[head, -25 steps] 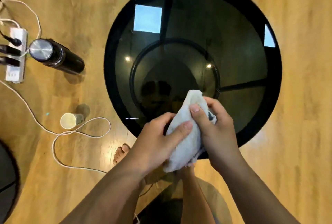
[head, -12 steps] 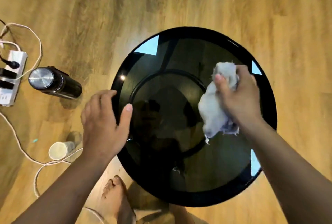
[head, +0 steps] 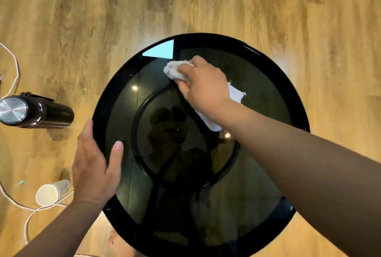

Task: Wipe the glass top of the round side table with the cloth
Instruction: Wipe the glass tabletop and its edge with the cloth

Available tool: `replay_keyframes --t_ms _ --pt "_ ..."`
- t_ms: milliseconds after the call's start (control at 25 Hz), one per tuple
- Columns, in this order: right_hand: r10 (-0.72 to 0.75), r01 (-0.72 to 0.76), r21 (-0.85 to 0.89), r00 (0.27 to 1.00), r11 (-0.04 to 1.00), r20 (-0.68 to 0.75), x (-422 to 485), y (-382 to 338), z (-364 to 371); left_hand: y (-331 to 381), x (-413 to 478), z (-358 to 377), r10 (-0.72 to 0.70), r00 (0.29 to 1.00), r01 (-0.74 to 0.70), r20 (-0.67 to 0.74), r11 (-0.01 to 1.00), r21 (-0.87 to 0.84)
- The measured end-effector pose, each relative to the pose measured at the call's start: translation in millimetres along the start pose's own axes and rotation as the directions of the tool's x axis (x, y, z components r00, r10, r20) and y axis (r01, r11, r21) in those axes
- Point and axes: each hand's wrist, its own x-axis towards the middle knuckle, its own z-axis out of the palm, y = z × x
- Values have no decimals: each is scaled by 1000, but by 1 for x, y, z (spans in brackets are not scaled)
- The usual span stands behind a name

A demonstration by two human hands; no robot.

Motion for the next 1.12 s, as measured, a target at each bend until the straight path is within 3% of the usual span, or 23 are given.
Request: replay_keyframes --t_ms 40,120,200,280,400,520,600,640,720,800,920,1040,1120 --pt "20 -20 -65 1000 998 11 0 25 -7 0 1 0 2 1000 -2 -5 1000 1" --pt "252 -255 -176 967 951 -44 -8 90 -26 -1 0 2 12 1000 -12 -7 1000 5" --pt "499 -515 -174 857 839 -130 -28 132 -42 -3 0 2 24 1000 -24 -5 1000 10" --pt "578 -601 -127 797 789 -174 -34 133 -41 -5 1 2 42 999 -42 -3 999 8" --pt "499 -514 -96 855 852 -142 1 75 -20 -6 1 2 45 999 -44 -16 999 21" --pt "196 -192 -91 980 977 37 31 -30 8 -5 0 2 27 1000 -26 -15 999 30" --pt "-8 15 -34 981 999 193 36 -78 17 -4 -1 3 33 999 -32 -28 999 26" --pt "-29 31 -6 978 999 208 36 -77 15 -5 -1 3 35 999 -35 -26 999 22" --pt "71 -68 -29 990 997 118 28 -36 4 -7 0 4 27 999 -27 -21 999 28" --pt "291 -287 -125 957 950 11 0 40 -11 -8 -1 4 17 1000 -17 -23 1000 11" --pt "636 -639 -170 768 750 -81 -78 134 -43 -7 0 2 23 1000 -23 -18 999 -38" --pt "754 -760 -135 649 636 -105 -125 129 -41 -9 0 1 2 1000 -3 -8 996 -84" --pt "751 -766 -73 641 638 -161 -110 82 -21 -7 -2 1 14 1000 -15 -12 993 -121"
